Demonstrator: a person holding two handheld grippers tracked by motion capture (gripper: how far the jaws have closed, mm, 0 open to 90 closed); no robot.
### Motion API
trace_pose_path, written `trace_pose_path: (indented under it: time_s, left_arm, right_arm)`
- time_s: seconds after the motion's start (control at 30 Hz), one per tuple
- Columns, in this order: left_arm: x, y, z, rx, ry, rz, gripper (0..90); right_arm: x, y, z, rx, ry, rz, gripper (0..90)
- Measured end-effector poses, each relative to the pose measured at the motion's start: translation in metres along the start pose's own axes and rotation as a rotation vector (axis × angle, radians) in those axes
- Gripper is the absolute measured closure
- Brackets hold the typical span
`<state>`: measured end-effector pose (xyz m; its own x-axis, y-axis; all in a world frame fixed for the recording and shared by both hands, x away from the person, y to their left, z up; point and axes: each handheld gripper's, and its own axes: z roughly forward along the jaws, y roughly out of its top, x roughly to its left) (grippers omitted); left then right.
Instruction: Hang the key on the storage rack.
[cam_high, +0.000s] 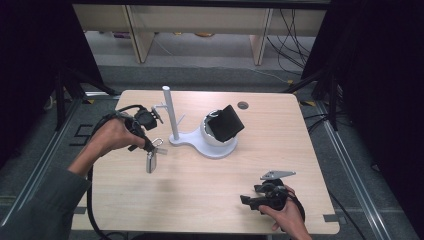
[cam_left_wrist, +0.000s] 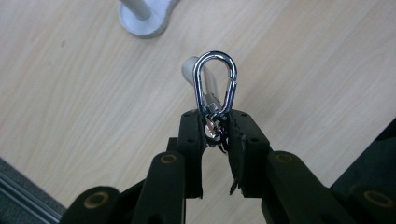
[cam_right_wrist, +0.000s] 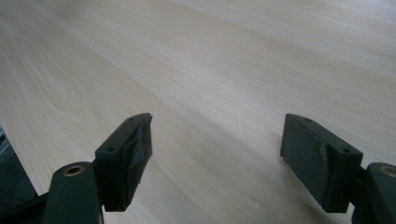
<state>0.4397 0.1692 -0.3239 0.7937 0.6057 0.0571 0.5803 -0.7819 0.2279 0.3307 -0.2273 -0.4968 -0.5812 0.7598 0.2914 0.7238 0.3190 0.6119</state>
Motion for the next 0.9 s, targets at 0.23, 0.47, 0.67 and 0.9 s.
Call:
trace_pose_path:
  time_s: [0.23, 0.47, 0.67, 0.9]
  left_arm:
    - [0.016, 0.001, -0.014, -0.028, 0.022, -0.056, 75.2]
    - [0.029, 0.007, -0.030, -0.037, 0.043, -0.089, 75.2]
    - [0.036, 0.013, -0.037, -0.051, 0.056, -0.110, 75.2]
    - [0.048, 0.021, -0.048, -0.074, 0.056, -0.146, 75.2]
  right_arm:
    - [0.002, -0.002, 0.004, -0.027, 0.013, 0.024, 25.9]
    - [0.001, 0.000, 0.001, 0.013, 0.033, 0.011, 25.9]
    - [0.001, 0.000, 0.001, 0.014, 0.031, 0.010, 25.9]
    - [0.000, 0.000, 0.001, 0.018, 0.033, 0.010, 25.9]
